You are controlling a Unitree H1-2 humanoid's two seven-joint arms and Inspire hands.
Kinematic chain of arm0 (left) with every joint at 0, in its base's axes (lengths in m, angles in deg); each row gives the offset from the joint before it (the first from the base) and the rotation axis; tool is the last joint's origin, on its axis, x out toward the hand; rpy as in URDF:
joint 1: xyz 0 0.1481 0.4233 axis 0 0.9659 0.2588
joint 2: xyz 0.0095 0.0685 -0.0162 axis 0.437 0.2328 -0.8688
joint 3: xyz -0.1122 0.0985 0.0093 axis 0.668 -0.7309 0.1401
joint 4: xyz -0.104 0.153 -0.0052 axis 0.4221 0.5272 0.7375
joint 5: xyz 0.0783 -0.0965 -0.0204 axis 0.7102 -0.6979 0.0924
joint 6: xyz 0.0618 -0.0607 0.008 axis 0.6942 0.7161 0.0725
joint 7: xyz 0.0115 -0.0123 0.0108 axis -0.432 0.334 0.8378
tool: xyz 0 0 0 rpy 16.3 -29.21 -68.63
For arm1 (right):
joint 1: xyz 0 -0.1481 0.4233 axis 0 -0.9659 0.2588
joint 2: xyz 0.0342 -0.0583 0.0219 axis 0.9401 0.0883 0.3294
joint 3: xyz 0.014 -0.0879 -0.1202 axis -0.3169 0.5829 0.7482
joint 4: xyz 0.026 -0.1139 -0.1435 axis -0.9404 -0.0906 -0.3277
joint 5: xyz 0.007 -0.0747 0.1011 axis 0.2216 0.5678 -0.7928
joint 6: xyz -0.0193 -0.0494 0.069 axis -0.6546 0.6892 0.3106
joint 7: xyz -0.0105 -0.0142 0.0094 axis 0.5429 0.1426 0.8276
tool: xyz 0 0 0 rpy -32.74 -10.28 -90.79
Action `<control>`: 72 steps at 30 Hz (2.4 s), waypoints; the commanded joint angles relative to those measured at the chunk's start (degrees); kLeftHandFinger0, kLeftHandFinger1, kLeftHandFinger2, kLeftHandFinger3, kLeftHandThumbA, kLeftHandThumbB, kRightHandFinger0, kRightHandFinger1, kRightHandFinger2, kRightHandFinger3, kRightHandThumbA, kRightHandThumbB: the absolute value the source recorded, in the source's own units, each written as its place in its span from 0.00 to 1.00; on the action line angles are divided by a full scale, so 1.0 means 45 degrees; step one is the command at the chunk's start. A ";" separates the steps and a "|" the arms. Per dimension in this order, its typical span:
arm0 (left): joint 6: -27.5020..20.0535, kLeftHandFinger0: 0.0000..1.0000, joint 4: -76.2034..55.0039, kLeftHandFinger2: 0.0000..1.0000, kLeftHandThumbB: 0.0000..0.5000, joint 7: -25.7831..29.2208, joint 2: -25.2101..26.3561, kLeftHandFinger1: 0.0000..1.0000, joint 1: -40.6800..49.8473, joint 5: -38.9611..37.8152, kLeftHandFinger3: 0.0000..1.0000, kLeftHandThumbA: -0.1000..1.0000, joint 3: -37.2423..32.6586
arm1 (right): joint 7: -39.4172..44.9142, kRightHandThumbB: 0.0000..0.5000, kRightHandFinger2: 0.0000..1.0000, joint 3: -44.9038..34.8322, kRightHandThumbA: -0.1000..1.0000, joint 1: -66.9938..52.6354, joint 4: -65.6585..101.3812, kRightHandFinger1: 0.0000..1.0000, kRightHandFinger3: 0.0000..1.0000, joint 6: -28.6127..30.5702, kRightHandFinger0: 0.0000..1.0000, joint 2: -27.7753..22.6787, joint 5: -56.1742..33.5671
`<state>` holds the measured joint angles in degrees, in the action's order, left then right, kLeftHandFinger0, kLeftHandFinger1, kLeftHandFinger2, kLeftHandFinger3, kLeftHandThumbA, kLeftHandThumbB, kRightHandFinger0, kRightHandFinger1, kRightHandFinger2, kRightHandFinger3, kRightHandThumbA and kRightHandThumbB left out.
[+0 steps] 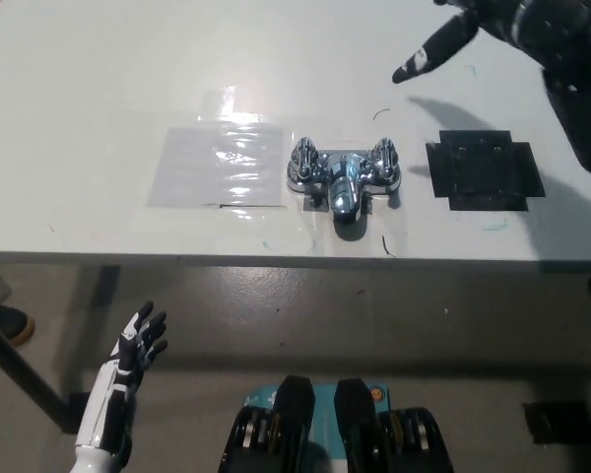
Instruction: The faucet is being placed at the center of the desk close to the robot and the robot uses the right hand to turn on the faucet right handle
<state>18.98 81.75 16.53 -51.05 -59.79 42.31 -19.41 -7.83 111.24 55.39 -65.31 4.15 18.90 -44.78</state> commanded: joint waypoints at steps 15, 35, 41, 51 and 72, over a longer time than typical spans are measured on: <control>-0.0684 1.00 -0.0750 1.00 0.75 -0.0204 0.0204 1.00 -0.0268 0.0636 1.00 1.00 -0.0311 | -0.1007 0.55 1.00 0.1983 1.00 0.4494 -0.6967 1.00 1.00 0.0569 1.00 0.2333 0.1531; -0.0773 1.00 -0.0779 1.00 0.73 -0.0115 0.0122 1.00 -0.0037 0.0838 1.00 1.00 -0.0331 | 0.0105 0.35 1.00 0.1355 1.00 0.3125 -0.7741 1.00 1.00 0.0963 1.00 0.2713 0.0830; -0.0736 1.00 -0.0845 1.00 0.75 -0.0186 0.0097 1.00 0.0019 0.0687 1.00 1.00 -0.0354 | -0.0617 0.46 1.00 0.1230 1.00 0.2634 -0.7756 1.00 1.00 0.0528 1.00 0.2942 0.1064; -0.0804 1.00 -0.0781 1.00 0.75 -0.0124 0.0071 1.00 0.0023 0.0763 1.00 1.00 -0.0421 | -0.2171 0.67 1.00 0.2567 1.00 0.2130 -0.7838 1.00 1.00 -0.0023 1.00 0.3413 0.2238; -0.0769 1.00 -0.0870 1.00 0.71 -0.0154 0.0148 1.00 -0.0067 0.0649 1.00 1.00 -0.0438 | -0.2473 0.60 1.00 0.2505 1.00 0.2033 -0.7893 1.00 1.00 0.0203 1.00 0.3307 0.2324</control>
<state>17.76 79.64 16.51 -50.91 -59.80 45.31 -21.44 -17.24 123.09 61.27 -100.99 4.83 34.86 -34.73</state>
